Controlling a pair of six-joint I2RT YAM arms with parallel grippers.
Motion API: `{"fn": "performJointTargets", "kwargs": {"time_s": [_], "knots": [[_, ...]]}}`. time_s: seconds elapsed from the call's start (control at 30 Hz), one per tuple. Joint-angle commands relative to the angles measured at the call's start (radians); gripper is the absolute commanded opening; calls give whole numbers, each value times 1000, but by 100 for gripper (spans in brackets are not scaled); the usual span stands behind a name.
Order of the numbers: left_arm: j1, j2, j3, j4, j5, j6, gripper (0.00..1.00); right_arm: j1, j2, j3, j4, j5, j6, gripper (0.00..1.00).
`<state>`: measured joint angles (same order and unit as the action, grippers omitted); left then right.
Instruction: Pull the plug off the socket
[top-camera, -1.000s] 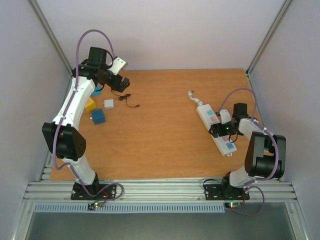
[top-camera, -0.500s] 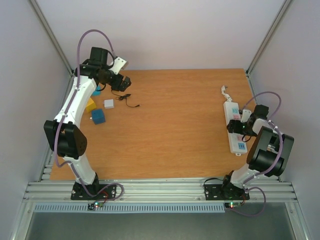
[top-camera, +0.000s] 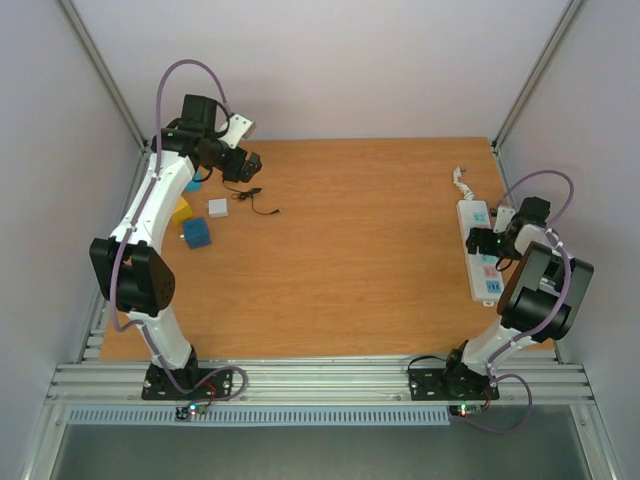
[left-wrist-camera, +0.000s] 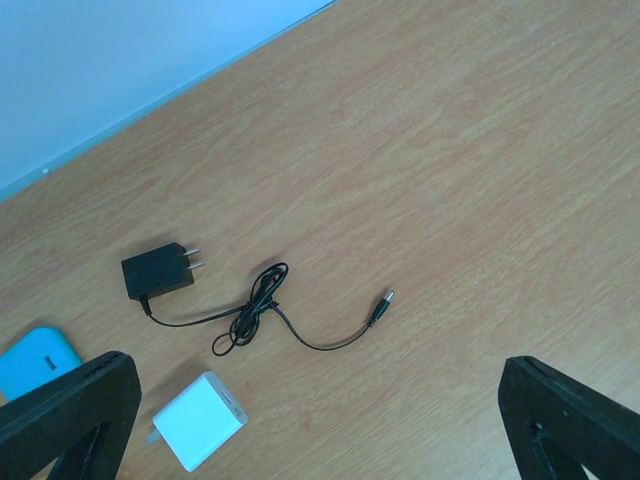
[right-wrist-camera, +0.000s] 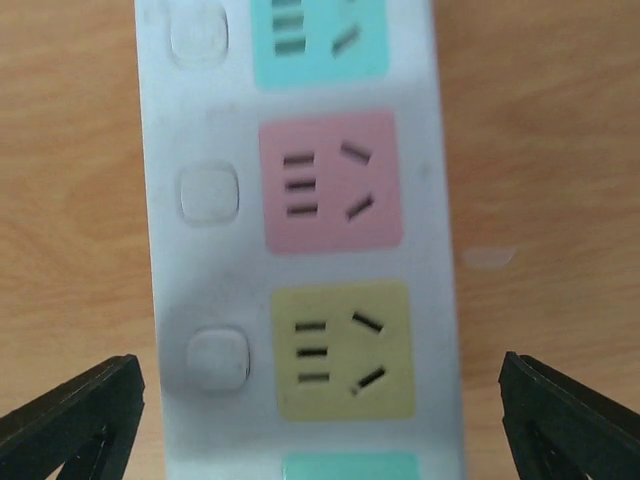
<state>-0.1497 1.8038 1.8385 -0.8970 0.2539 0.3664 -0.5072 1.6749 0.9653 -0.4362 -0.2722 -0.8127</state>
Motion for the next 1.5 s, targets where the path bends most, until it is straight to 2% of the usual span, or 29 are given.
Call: {"fn": "performJointTargets", "kwargs": {"time_s": [0.0,0.23,0.47,0.63,0.8,0.93,1.07,1.3,1.47], "knots": [[7,9,44,40,11,-17,100,-8,-12,82,-39,-20,1,98],[24,-3,65,35,64,-4,100,-8,6,269,-161,-113,54,99],[164,37,156,24,222,-141,100,8,55,535,-294,-293,172,99],[257,40,186,28,228,-195,100,76,88,714,-343,-391,270,99],[349,38,185,9,262,-249,100,194,93,800,-343,-448,358,98],[391,16,152,-15,196,-251,100,311,77,802,-310,-476,410,98],[394,-60,30,24,104,-226,100,409,59,755,-259,-518,459,98],[393,-232,-291,165,63,-201,100,506,0,538,-155,-524,504,99],[392,-286,-400,192,68,-232,100,573,-42,419,-113,-502,506,99]]}}
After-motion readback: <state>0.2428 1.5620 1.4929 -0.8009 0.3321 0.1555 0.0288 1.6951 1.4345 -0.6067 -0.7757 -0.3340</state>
